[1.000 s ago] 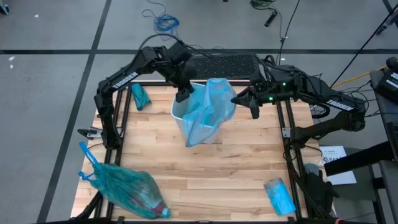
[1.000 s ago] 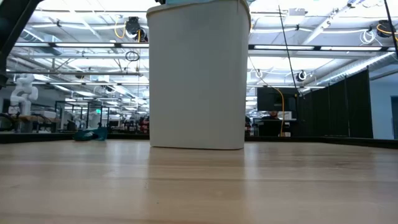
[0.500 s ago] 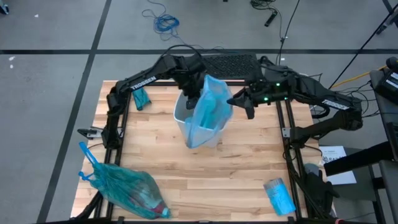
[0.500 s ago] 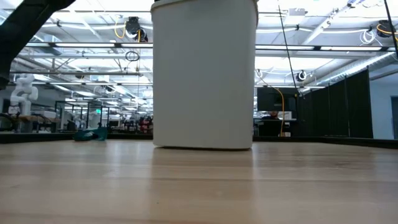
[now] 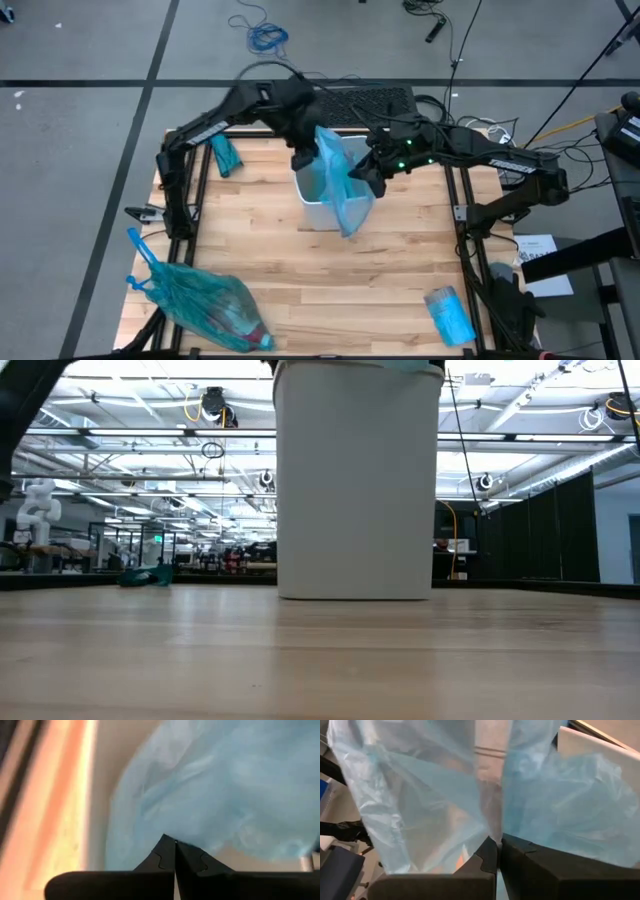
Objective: Place trash/remove bag and relplace
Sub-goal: Insert the new blue trash bag into the white trash bin
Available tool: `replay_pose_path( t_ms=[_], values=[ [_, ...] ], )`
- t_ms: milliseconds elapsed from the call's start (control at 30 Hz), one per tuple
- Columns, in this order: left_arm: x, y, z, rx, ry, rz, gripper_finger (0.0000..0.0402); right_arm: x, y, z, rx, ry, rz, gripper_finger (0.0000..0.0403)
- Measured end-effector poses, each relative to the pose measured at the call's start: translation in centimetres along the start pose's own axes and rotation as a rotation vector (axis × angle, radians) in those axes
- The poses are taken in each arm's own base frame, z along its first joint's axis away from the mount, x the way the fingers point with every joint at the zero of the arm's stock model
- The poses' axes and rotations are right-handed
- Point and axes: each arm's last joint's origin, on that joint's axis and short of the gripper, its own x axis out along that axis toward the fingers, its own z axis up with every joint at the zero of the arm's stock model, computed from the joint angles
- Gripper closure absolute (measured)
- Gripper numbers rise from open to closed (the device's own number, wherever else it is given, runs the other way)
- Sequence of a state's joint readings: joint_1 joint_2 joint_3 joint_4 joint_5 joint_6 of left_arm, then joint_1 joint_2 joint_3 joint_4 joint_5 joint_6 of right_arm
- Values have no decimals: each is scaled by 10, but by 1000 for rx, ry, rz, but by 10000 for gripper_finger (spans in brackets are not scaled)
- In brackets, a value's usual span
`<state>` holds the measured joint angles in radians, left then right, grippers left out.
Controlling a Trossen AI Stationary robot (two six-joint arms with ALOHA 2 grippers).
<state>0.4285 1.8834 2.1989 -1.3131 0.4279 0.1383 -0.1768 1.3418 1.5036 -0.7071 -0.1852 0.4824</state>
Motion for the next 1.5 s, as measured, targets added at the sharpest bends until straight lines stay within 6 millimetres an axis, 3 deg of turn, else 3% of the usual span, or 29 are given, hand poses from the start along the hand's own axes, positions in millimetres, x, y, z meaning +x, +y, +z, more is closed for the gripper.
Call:
replay_pose_path(
  t_ms=[200,367,633,800,1167,1500],
  values=[
    [-28,-9,-5,7,-49,39,401,-1,0,0,-4,-3,1,403],
    [-60,-33,-11,52,-129,31,401,-2,0,0,-8,-5,-1,403],
    [-78,-69,-8,18,-267,-9,401,-2,0,1,-16,-17,-22,403],
    [-77,-87,-4,-23,-311,-25,375,-2,-2,1,-25,-19,-26,403],
    [-70,-124,-3,-217,-351,-13,237,-5,-10,5,-96,-18,-28,403],
    [-56,-157,4,-361,-503,91,222,-6,-14,2,-151,41,-7,403]
  ],
)
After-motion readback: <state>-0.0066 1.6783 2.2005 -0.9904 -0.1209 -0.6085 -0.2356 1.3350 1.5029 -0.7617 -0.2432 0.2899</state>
